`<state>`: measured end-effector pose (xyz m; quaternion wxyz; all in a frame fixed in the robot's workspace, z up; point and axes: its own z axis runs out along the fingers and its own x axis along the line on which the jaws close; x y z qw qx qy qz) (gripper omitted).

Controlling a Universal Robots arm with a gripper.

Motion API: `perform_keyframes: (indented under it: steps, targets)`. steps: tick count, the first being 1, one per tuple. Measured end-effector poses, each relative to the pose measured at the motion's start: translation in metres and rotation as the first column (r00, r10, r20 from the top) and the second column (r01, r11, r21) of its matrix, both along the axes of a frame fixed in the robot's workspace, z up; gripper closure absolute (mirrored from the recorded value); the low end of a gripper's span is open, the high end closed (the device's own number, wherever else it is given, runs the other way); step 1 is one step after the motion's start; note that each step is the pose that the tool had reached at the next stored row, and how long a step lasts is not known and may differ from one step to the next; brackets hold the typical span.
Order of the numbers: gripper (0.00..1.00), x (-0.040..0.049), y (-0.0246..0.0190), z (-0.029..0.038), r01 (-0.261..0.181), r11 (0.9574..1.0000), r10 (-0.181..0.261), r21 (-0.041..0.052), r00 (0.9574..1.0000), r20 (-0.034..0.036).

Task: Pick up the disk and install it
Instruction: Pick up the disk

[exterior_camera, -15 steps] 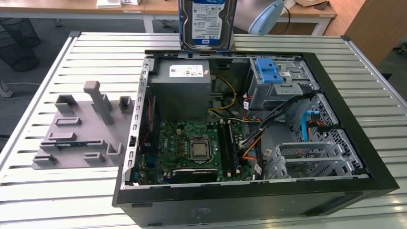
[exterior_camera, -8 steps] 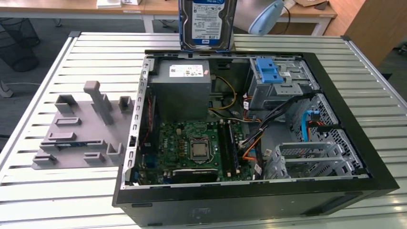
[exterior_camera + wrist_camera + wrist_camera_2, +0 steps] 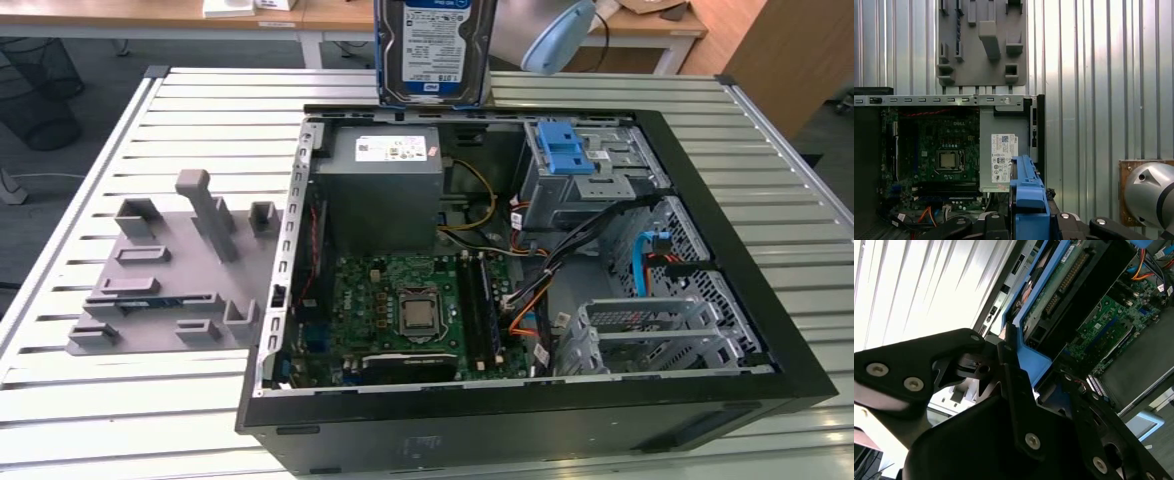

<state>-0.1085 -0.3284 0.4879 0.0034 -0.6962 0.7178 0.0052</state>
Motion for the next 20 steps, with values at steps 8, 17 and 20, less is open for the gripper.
perform_keyframes:
  steps: [8, 17, 20]
  targets:
    - [0.64, -0.0004, 0.0000, 0.0000, 0.000, 1.0000, 0.000, 0.0000, 1.0000, 0.0000]
    - [0.64, -0.0005, -0.0015, 0.0000, 0.000, 1.0000, 0.000, 0.0001, 1.0000, 0.0001]
    - [0.64, -0.0005, -0.0022, 0.0000, 0.000, 1.0000, 0.000, 0.0000, 1.0000, 0.0000]
